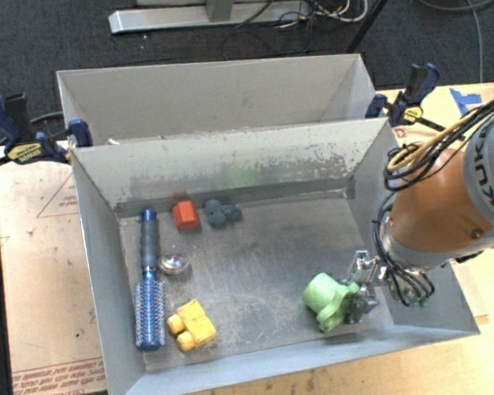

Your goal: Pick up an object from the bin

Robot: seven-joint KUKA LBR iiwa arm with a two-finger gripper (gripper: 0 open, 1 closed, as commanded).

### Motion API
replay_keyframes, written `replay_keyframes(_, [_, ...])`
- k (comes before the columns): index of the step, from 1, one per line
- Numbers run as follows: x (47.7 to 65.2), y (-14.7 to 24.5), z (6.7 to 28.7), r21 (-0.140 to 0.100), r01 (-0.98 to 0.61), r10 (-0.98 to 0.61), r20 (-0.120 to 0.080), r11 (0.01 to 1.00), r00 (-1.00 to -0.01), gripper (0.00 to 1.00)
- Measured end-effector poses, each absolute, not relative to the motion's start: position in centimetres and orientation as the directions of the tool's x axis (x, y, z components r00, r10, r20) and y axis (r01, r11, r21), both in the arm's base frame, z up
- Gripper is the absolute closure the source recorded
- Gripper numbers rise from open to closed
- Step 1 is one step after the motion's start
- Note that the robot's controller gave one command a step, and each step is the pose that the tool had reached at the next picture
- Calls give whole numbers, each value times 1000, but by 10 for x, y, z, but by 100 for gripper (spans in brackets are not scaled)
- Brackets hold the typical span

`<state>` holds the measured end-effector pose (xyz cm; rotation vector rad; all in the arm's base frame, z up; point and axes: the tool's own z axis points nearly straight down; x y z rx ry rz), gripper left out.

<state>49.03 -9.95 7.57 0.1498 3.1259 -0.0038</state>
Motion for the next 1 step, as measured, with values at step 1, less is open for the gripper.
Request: replay_keyframes(1, [485, -98, 223, -2, -180, -180, -8, 984, -984, 100])
